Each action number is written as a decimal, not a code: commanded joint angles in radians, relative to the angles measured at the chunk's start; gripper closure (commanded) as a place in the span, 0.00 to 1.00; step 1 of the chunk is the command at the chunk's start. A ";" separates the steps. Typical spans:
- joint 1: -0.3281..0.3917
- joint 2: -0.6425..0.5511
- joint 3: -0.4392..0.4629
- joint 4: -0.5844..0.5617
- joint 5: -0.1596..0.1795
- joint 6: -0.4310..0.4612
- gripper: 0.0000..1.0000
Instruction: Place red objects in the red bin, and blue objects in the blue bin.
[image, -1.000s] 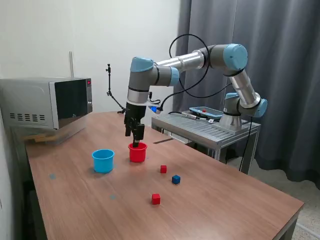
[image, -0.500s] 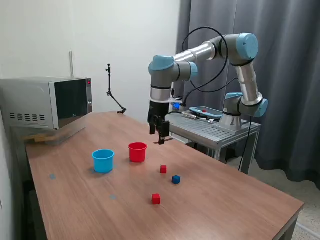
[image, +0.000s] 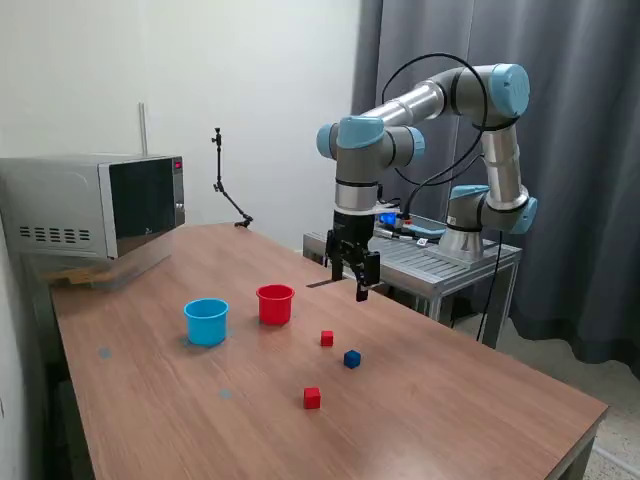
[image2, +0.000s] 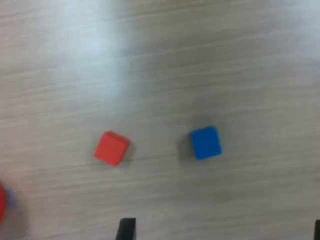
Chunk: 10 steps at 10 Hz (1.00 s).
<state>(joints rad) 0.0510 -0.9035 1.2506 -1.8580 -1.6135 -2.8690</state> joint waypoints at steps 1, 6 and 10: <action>0.026 0.000 0.059 -0.004 0.007 0.000 0.00; 0.038 0.014 0.148 -0.104 0.047 -0.015 0.00; 0.039 0.058 0.150 -0.144 0.049 -0.097 0.00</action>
<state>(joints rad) 0.0900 -0.8604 1.3995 -1.9831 -1.5660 -2.9303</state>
